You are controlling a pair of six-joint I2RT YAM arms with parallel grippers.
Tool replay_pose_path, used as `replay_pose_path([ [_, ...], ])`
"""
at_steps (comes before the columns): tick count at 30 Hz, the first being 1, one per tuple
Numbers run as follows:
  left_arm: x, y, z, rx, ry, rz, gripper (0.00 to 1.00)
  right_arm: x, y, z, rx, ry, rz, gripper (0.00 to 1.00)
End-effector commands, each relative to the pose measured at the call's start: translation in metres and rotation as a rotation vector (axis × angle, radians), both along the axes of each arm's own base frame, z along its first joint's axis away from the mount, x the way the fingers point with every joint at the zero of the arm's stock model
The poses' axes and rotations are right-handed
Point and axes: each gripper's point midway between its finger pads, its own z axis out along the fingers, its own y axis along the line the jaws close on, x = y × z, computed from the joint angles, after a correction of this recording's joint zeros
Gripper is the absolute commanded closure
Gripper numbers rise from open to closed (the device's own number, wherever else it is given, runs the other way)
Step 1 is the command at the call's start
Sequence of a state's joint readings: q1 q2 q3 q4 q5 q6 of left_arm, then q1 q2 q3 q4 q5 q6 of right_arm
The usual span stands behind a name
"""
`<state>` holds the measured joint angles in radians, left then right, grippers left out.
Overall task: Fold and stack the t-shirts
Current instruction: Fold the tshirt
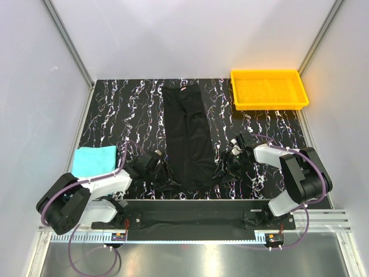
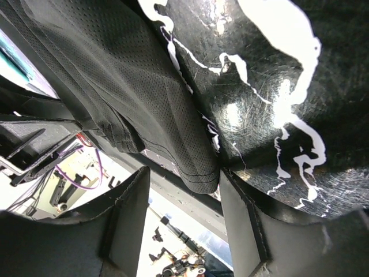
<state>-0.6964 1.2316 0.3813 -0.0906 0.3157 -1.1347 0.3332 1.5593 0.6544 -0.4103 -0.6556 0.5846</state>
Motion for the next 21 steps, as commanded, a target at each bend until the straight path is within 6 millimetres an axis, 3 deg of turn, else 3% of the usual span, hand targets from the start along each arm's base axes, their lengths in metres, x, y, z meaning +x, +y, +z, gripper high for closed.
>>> replay_pose_path([
  [1, -0.020, 0.022, -0.031, 0.139, 0.077, -0.016, 0.53, -0.001, -0.013, -0.021, -0.087, -0.005, -0.016, 0.42],
  [4, -0.021, 0.021, -0.031, 0.141, 0.080, -0.013, 0.60, 0.000, -0.012, -0.023, -0.090, 0.001, -0.013, 0.48],
  [6, -0.021, 0.022, -0.033, 0.148, 0.085, -0.008, 0.75, 0.000, -0.012, -0.025, -0.093, 0.008, -0.010, 0.55],
  [8, -0.022, 0.023, -0.034, 0.149, 0.087, -0.003, 0.85, -0.001, -0.010, -0.027, -0.079, 0.017, -0.002, 0.75],
  [9, -0.023, 0.026, -0.036, 0.157, 0.090, 0.002, 0.91, -0.002, -0.009, -0.027, -0.072, 0.022, 0.000, 0.89],
  [10, -0.024, 0.028, -0.036, 0.159, 0.090, 0.005, 1.00, -0.002, -0.008, -0.027, -0.065, 0.028, -0.002, 1.00],
  [19, -0.031, 0.042, -0.028, 0.186, 0.039, -0.014, 1.00, -0.047, -0.001, -0.009, -0.023, 0.036, -0.067, 1.00],
  [21, -0.033, 0.041, -0.027, 0.176, 0.044, -0.013, 1.00, -0.048, 0.002, -0.003, -0.004, 0.002, -0.076, 1.00],
])
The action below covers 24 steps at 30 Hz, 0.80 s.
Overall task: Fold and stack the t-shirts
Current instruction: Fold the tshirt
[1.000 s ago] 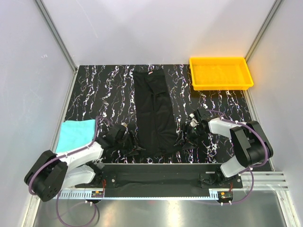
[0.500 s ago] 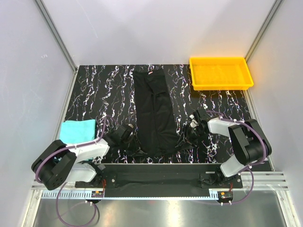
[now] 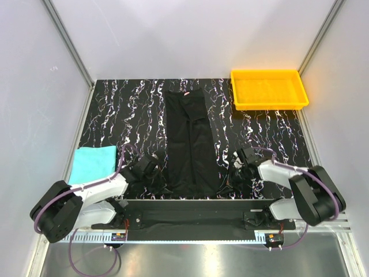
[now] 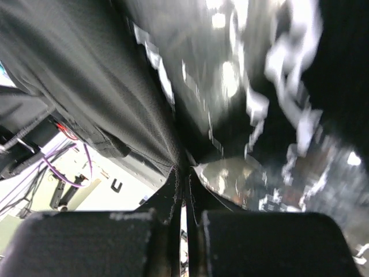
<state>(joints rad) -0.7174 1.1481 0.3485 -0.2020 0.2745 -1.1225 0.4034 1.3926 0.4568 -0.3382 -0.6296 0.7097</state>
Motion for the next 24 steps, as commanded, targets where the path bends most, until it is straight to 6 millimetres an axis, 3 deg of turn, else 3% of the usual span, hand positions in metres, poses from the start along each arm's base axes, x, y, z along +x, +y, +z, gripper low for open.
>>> replay_pose_path([
  [1, -0.014, 0.022, -0.018, 0.103, 0.022, -0.009, 1.00, -0.006, 0.005, 0.005, 0.005, -0.019, -0.043, 1.00],
  [8, -0.010, 0.000, 0.006, 0.033, -0.005, -0.056, 1.00, -0.012, 0.012, 0.012, 0.013, -0.047, -0.029, 1.00],
  [13, 0.011, -0.020, 0.045, -0.030, -0.077, -0.063, 1.00, 0.023, 0.023, 0.046, 0.015, -0.144, -0.031, 1.00],
  [14, 0.024, -0.026, 0.061, -0.034, -0.125, -0.067, 1.00, 0.031, 0.024, 0.051, 0.007, -0.152, -0.027, 1.00],
  [15, 0.033, -0.023, 0.065, -0.023, -0.128, -0.053, 1.00, 0.050, 0.030, 0.068, 0.020, -0.213, -0.005, 1.00],
  [17, 0.053, -0.027, 0.080, -0.046, -0.142, -0.057, 1.00, 0.066, 0.026, 0.067, -0.012, -0.183, -0.011, 1.00],
  [18, 0.072, -0.021, 0.085, -0.051, -0.149, -0.014, 1.00, 0.083, 0.031, 0.079, -0.003, -0.223, -0.001, 1.00],
  [19, 0.089, -0.023, 0.098, -0.067, -0.175, -0.001, 1.00, 0.091, 0.030, 0.072, -0.018, -0.194, -0.002, 1.00],
  [20, 0.100, -0.022, 0.103, -0.070, -0.195, -0.010, 1.00, 0.101, 0.030, 0.072, -0.021, -0.195, -0.003, 1.00],
  [21, 0.118, -0.015, 0.096, -0.053, -0.176, 0.022, 1.00, 0.122, 0.029, 0.083, -0.011, -0.231, -0.019, 1.00],
  [22, 0.137, -0.018, 0.111, -0.071, -0.211, 0.026, 1.00, 0.132, 0.030, 0.075, -0.016, -0.206, -0.020, 1.00],
  [23, 0.147, -0.019, 0.114, -0.076, -0.225, 0.006, 1.00, 0.142, 0.031, 0.075, -0.014, -0.209, -0.021, 1.00],
  [24, 0.162, -0.014, 0.101, -0.058, -0.188, 0.024, 1.00, 0.164, 0.032, 0.087, -0.001, -0.255, -0.026, 1.00],
])
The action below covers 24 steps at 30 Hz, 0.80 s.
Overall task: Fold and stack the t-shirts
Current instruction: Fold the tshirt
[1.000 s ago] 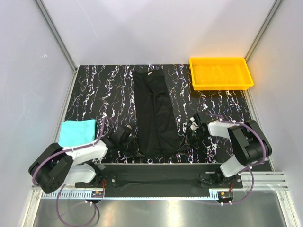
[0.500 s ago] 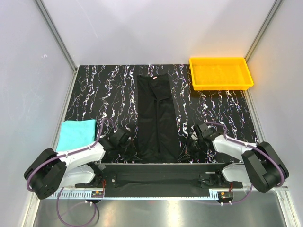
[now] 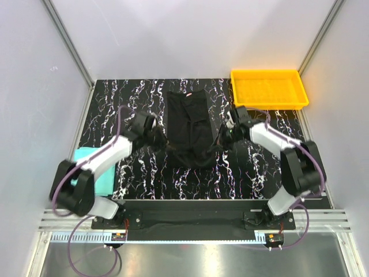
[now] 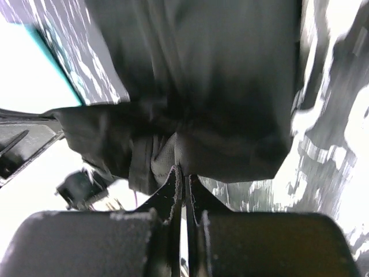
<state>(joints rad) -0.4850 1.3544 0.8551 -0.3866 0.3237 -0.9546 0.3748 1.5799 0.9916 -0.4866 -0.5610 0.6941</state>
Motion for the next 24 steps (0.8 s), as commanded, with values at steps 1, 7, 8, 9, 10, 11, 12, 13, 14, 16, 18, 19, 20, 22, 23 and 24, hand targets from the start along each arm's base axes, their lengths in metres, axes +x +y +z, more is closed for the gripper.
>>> replay_pose_path([
  [1, 0.041, 0.002, 0.003, -0.009, -0.023, -0.049, 1.00, 0.037, -0.004, -0.005, -0.027, -0.004, 0.018, 1.00],
  [7, 0.096, 0.005, 0.000, -0.022, -0.028, -0.037, 1.00, 0.089, 0.005, -0.003, -0.015, -0.006, 0.050, 1.00],
  [8, 0.103, 0.005, -0.003, -0.025, -0.019, -0.036, 1.00, 0.095, 0.004, -0.003, -0.011, -0.006, 0.047, 1.00],
  [9, 0.109, 0.009, -0.006, -0.025, -0.014, -0.021, 1.00, 0.103, 0.005, 0.002, 0.000, -0.021, 0.047, 1.00],
  [10, 0.115, 0.010, -0.004, -0.031, -0.020, -0.016, 1.00, 0.105, 0.005, -0.003, 0.001, -0.006, 0.047, 1.00],
  [11, 0.119, 0.011, -0.007, -0.034, -0.011, -0.016, 1.00, 0.109, 0.003, -0.003, 0.002, -0.003, 0.042, 1.00],
  [12, 0.124, 0.015, -0.007, -0.039, -0.012, -0.006, 1.00, 0.115, 0.003, 0.001, 0.009, -0.017, 0.043, 1.00],
  [13, 0.129, 0.015, -0.002, -0.044, -0.024, -0.004, 1.00, 0.116, 0.002, -0.001, 0.007, -0.010, 0.042, 1.00],
  [14, 0.132, 0.016, -0.004, -0.047, -0.021, -0.001, 1.00, 0.120, 0.000, 0.000, 0.009, -0.011, 0.035, 1.00],
  [16, 0.141, 0.020, 0.001, -0.052, -0.036, 0.011, 1.00, 0.127, -0.001, 0.004, 0.019, -0.019, 0.031, 1.00],
  [18, 0.146, 0.022, 0.002, -0.063, -0.036, 0.017, 1.00, 0.134, -0.003, 0.010, 0.027, -0.028, 0.023, 1.00],
  [19, 0.150, 0.023, 0.005, -0.066, -0.044, 0.019, 1.00, 0.136, -0.004, 0.010, 0.028, -0.027, 0.022, 1.00],
  [20, 0.152, 0.022, 0.005, -0.072, -0.044, 0.018, 1.00, 0.140, -0.004, 0.014, 0.031, -0.042, 0.023, 1.00],
  [22, 0.158, 0.021, 0.003, -0.080, -0.037, 0.015, 1.00, 0.144, -0.003, 0.009, 0.043, -0.027, 0.026, 1.00],
  [23, 0.160, 0.020, 0.002, -0.090, -0.031, 0.010, 1.00, 0.145, -0.002, 0.008, 0.050, -0.022, 0.028, 1.00],
  [24, 0.162, 0.020, -0.003, -0.090, -0.022, 0.010, 1.00, 0.149, 0.001, 0.007, 0.064, -0.017, 0.035, 1.00],
])
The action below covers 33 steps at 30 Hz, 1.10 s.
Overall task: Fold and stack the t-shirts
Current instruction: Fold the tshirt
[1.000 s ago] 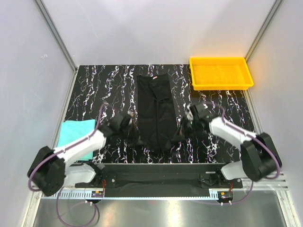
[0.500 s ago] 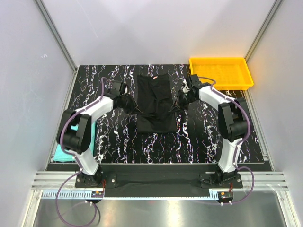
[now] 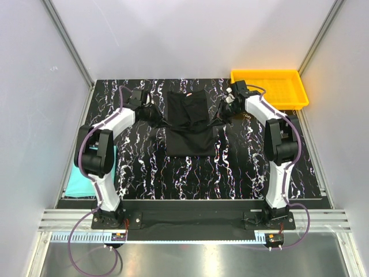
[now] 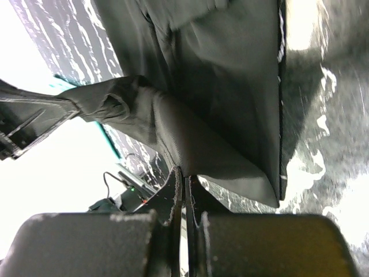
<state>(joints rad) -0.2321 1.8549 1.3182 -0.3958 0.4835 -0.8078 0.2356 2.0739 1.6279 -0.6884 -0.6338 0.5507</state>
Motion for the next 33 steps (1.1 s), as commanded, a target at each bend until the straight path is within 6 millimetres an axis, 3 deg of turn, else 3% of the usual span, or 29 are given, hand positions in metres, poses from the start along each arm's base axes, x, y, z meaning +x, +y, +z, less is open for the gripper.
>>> replay_pose_path([
  [1, 0.015, -0.007, 0.008, -0.049, -0.028, -0.037, 1.00, 0.009, 0.008, 0.005, 0.048, -0.002, 0.036, 1.00],
  [15, 0.036, 0.000, -0.011, -0.072, -0.009, -0.059, 0.99, 0.032, 0.009, -0.013, 0.065, 0.021, 0.039, 1.00],
  [18, 0.042, 0.001, -0.016, -0.052, -0.005, -0.089, 0.90, 0.037, 0.007, -0.018, 0.057, 0.026, 0.029, 0.94],
  [19, 0.044, 0.002, -0.019, -0.030, -0.018, -0.117, 0.77, 0.041, 0.005, -0.020, 0.047, 0.020, 0.024, 0.90],
  [20, 0.040, 0.004, -0.025, -0.015, 0.012, -0.135, 0.73, 0.048, 0.003, -0.020, 0.036, 0.003, 0.016, 0.81],
  [22, 0.057, 0.011, -0.028, 0.062, -0.041, -0.179, 0.66, 0.061, -0.009, -0.035, -0.020, -0.002, -0.012, 0.76],
  [23, 0.050, 0.019, -0.031, 0.124, 0.004, -0.196, 0.64, 0.079, -0.014, -0.022, -0.036, -0.060, -0.020, 0.67],
  [24, 0.056, 0.026, -0.023, 0.179, -0.026, -0.205, 0.61, 0.079, -0.026, -0.036, -0.121, -0.024, -0.033, 0.61],
  [25, 0.068, 0.037, 0.000, 0.257, -0.112, -0.206, 0.59, 0.083, -0.032, -0.031, -0.167, -0.059, 0.003, 0.59],
  [26, 0.069, 0.041, 0.013, 0.281, -0.144, -0.204, 0.55, 0.099, -0.034, -0.005, -0.191, -0.138, 0.008, 0.57],
  [29, 0.058, 0.045, 0.059, 0.310, -0.257, -0.217, 0.50, 0.090, -0.052, 0.013, -0.295, -0.153, 0.032, 0.48],
  [30, 0.046, 0.043, 0.054, 0.301, -0.243, -0.236, 0.50, 0.082, -0.057, 0.027, -0.324, -0.167, 0.028, 0.44],
  [31, 0.036, 0.038, 0.067, 0.270, -0.264, -0.249, 0.50, 0.074, -0.054, 0.031, -0.328, -0.165, 0.042, 0.43],
  [33, 0.011, 0.028, 0.051, 0.239, -0.224, -0.287, 0.51, 0.050, -0.045, 0.036, -0.323, -0.162, 0.072, 0.41],
])
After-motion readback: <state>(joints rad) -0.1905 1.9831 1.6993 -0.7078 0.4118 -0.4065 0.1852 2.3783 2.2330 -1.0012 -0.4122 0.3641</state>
